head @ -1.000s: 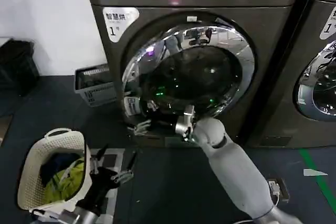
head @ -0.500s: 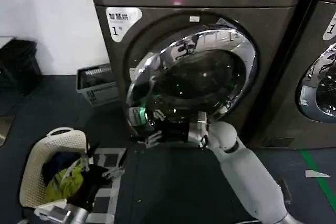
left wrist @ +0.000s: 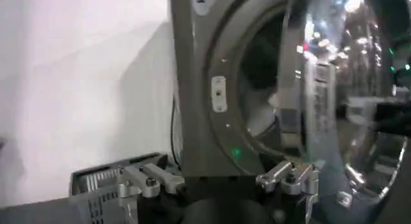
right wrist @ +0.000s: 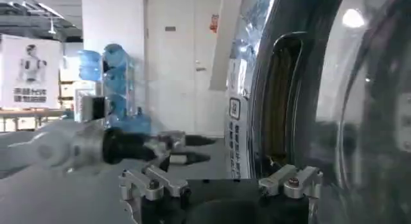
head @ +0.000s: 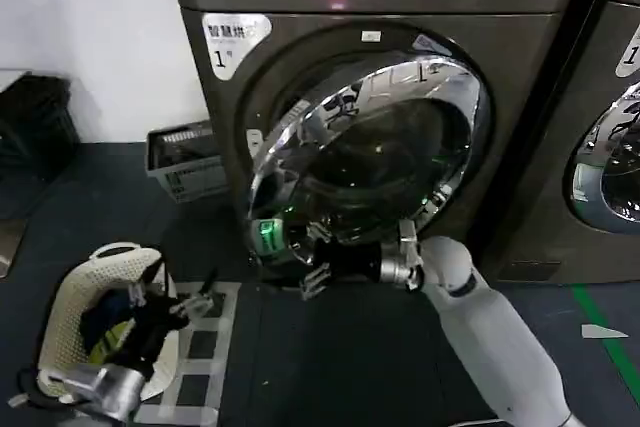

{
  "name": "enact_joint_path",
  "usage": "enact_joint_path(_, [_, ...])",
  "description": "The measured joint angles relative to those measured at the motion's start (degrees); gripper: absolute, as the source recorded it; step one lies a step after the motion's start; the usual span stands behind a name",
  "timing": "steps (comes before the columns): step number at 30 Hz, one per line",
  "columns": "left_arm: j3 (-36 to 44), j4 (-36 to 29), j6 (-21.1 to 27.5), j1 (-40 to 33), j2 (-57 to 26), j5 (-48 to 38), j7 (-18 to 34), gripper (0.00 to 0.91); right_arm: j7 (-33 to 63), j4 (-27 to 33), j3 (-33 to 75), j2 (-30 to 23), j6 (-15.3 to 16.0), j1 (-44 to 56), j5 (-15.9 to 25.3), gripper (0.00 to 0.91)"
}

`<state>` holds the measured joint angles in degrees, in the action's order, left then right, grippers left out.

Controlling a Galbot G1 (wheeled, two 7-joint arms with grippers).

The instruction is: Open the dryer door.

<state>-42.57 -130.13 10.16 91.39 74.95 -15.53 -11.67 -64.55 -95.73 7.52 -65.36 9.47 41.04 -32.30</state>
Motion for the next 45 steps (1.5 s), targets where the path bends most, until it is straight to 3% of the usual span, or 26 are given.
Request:
enact_joint_path(7, [-0.7,1.9,-0.8,-2.8,-2.2,-2.3,0.0,0.907,-2.6,0.7,0.4,0.0,-1.3,0.2,-0.6,0.907])
enact_joint_path(22, [-1.8,6.4,-1.2,-8.2,-5.2,-5.8,0.0,0.907,-12.1,1.6,1.6,1.8,-0.4,1.4,-0.9,0.907])
enact_joint_path(34, [0.4,9.1,-2.8,-11.3,-7.9,-10.9,-4.0,0.907,-18.1,0.0,3.5,4.6,0.3,4.2,-1.6,0.907])
enact_joint_path(45, [5.0,12.0,-3.9,-14.9,-10.1,-15.4,-5.6,0.907,-19.2,-2.5,5.9,7.5,0.1,6.9,-5.3,0.907])
